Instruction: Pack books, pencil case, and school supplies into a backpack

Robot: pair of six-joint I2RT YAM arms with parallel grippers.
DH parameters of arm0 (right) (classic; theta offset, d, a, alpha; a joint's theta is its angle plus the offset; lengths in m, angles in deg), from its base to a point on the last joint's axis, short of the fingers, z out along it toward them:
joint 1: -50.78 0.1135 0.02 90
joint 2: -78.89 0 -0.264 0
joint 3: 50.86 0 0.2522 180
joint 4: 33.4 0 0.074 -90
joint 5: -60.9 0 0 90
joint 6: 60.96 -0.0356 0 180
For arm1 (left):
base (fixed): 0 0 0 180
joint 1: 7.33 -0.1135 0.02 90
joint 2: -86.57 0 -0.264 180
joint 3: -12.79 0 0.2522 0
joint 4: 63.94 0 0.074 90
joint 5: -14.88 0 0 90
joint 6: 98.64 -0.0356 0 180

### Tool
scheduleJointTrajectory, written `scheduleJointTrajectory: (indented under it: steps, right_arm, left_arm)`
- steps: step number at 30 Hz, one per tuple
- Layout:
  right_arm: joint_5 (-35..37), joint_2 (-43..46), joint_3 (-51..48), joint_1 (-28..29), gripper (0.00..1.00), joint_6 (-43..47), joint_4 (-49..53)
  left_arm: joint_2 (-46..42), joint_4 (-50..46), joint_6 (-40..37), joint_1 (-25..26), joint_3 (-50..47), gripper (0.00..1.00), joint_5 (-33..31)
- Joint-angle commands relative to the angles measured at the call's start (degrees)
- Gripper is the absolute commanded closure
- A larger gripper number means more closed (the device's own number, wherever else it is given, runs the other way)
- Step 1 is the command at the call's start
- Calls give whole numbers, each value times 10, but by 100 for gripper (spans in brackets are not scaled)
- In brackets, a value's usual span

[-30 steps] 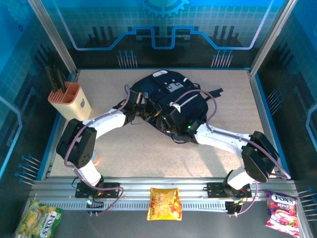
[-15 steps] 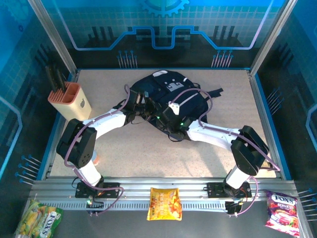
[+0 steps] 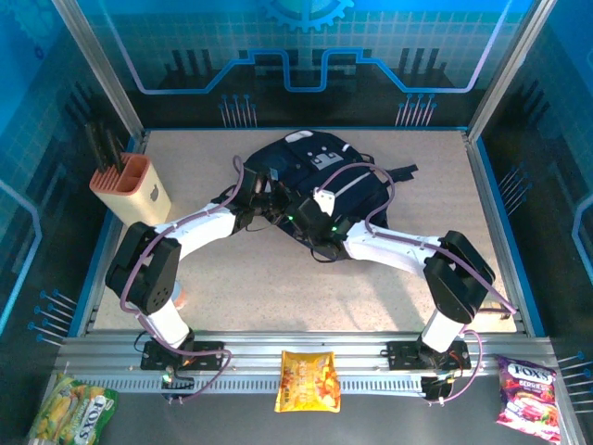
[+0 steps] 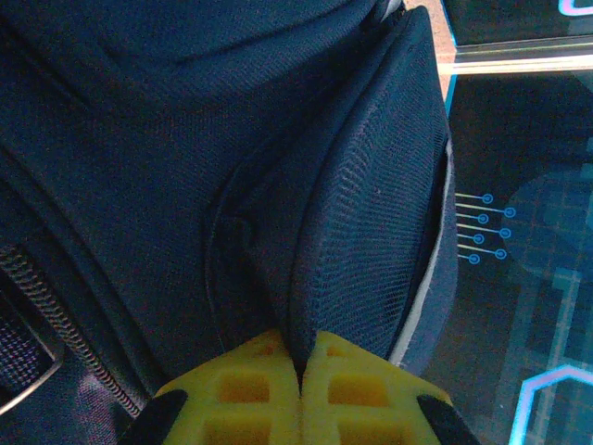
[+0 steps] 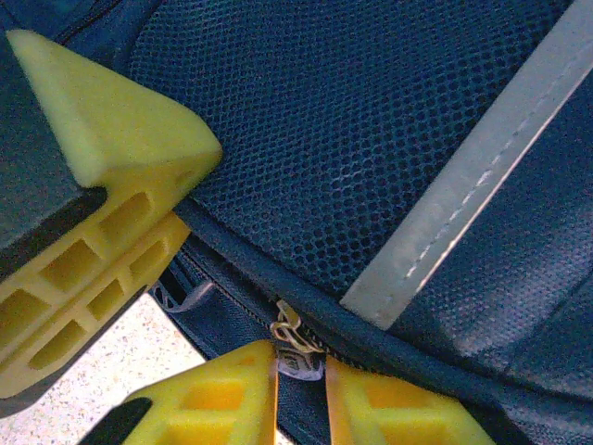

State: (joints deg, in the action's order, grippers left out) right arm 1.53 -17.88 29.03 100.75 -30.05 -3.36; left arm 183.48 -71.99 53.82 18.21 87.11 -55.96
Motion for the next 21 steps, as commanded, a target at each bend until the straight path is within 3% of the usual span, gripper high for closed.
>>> scheduleJointTrajectory:
  steps: [1,15,21]
  right_arm:
    - [49,7,-1,-15,82,7,13]
    - [54,106,-118,-17,86,-25,61]
    - [47,126,-99,-5,76,28,52]
  left_arm:
    - [-13,3,-26,9,26,100,38]
    - [-3,-12,-42,-5,33,100,34]
    - [0,-16,-43,-5,38,100,38]
